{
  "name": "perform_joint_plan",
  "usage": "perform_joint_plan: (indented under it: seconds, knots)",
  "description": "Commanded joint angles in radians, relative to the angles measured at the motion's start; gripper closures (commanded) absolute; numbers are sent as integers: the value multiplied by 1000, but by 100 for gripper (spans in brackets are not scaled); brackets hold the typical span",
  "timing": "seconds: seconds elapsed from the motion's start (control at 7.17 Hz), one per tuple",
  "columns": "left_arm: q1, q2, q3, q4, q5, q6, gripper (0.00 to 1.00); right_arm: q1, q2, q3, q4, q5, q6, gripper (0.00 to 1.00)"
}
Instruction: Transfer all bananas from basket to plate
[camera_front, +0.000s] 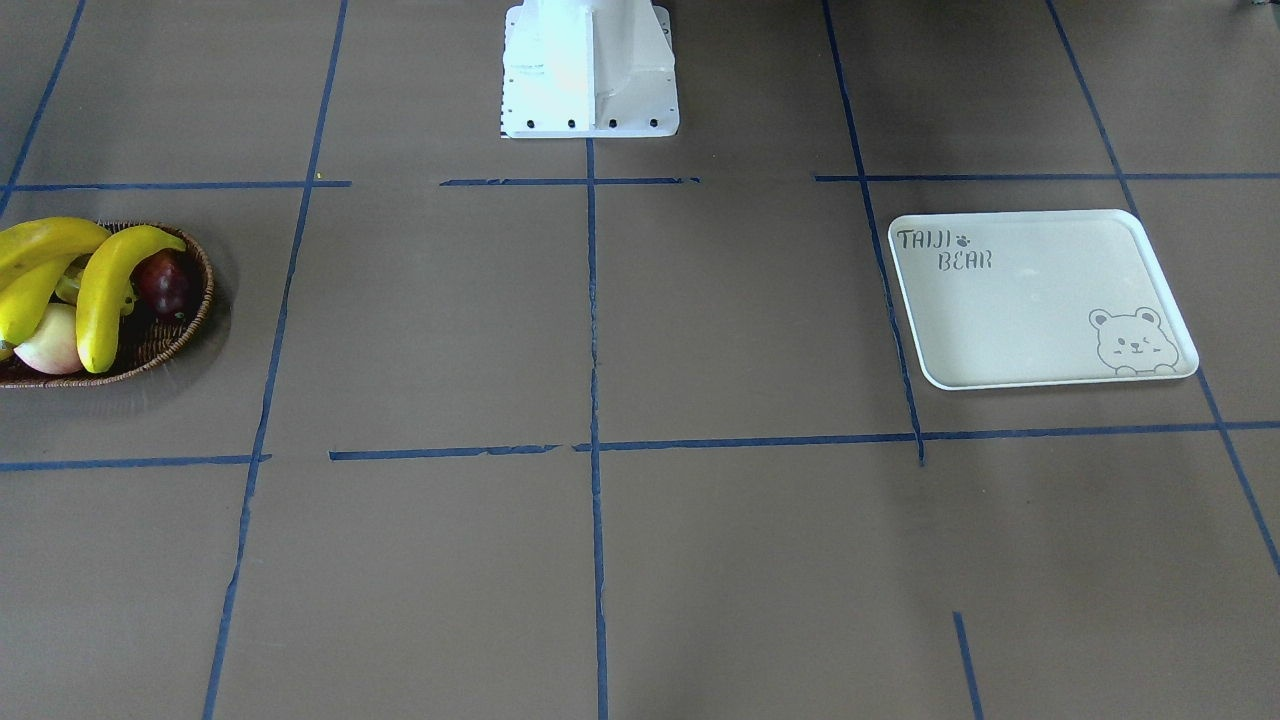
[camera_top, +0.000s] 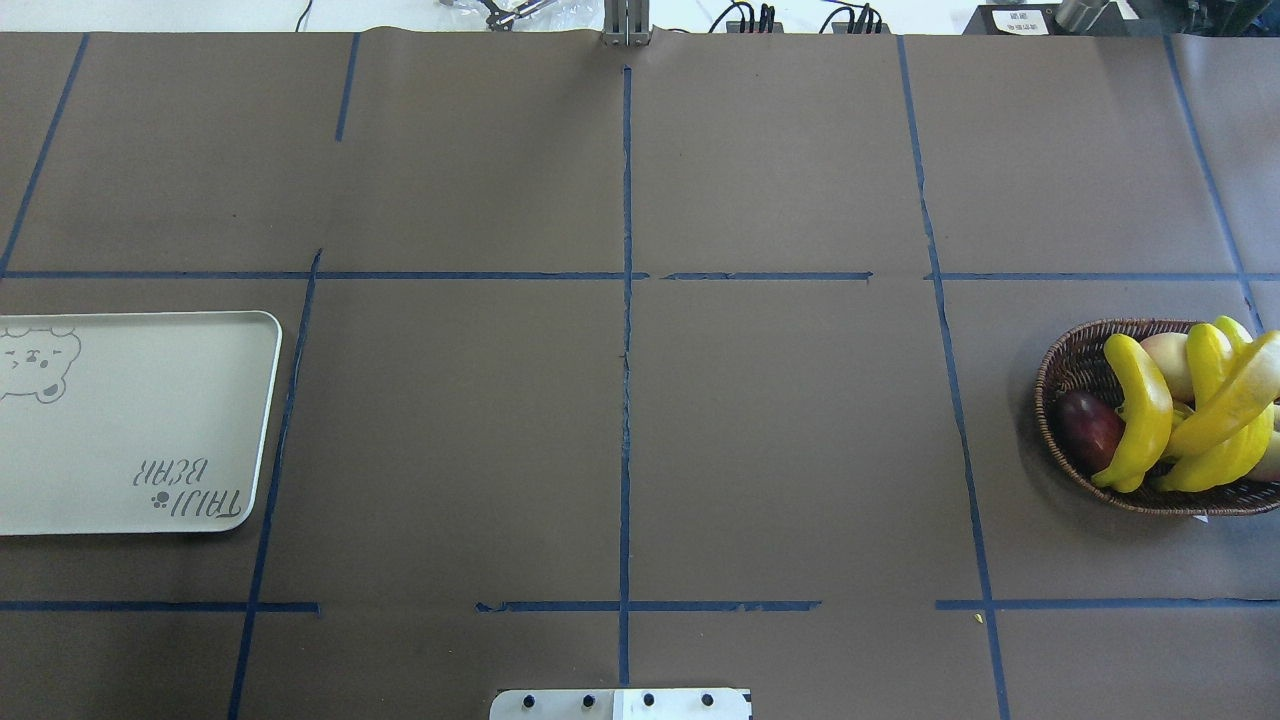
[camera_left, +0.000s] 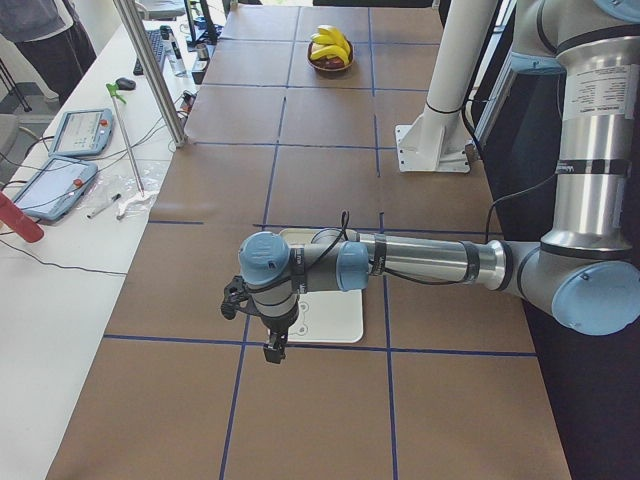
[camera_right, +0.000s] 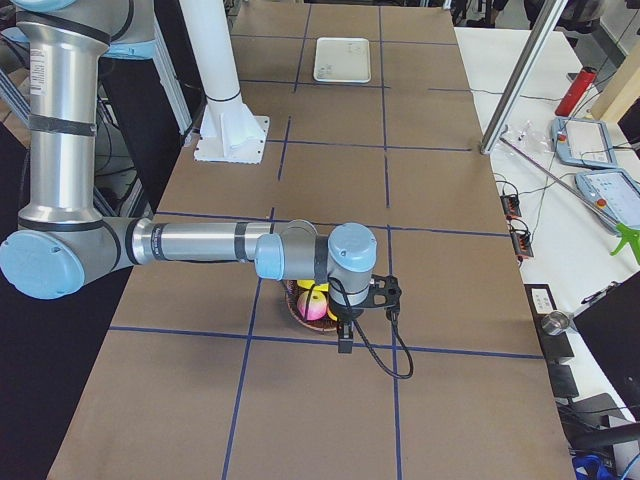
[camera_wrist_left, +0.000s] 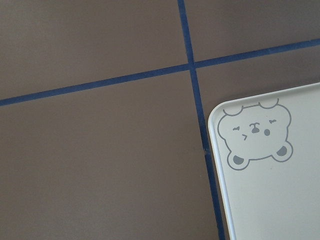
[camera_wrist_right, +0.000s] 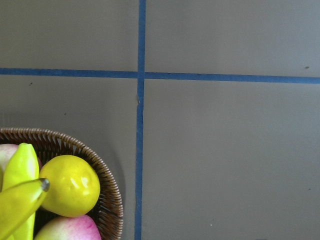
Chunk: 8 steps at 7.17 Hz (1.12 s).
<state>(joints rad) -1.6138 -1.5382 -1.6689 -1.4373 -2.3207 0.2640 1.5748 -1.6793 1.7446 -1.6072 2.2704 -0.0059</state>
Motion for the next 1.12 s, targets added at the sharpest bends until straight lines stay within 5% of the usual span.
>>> perform_joint_plan:
  seconds: [0.0, 0.7, 0.84, 0.98]
  knots:
    - [2, 0, -2, 0, 0, 0, 0, -9, 3, 51, 3, 71, 114, 0]
    - [6, 0, -2, 0, -3, -6, 0, -182, -34, 300, 3, 35, 741, 0]
    - [6, 0, -2, 0, -6, -6, 0, -235, -58, 328, 60, -6, 883, 0]
    - [6, 0, -2, 0, -8, -6, 0, -310, -141, 328, 264, -61, 1062, 0]
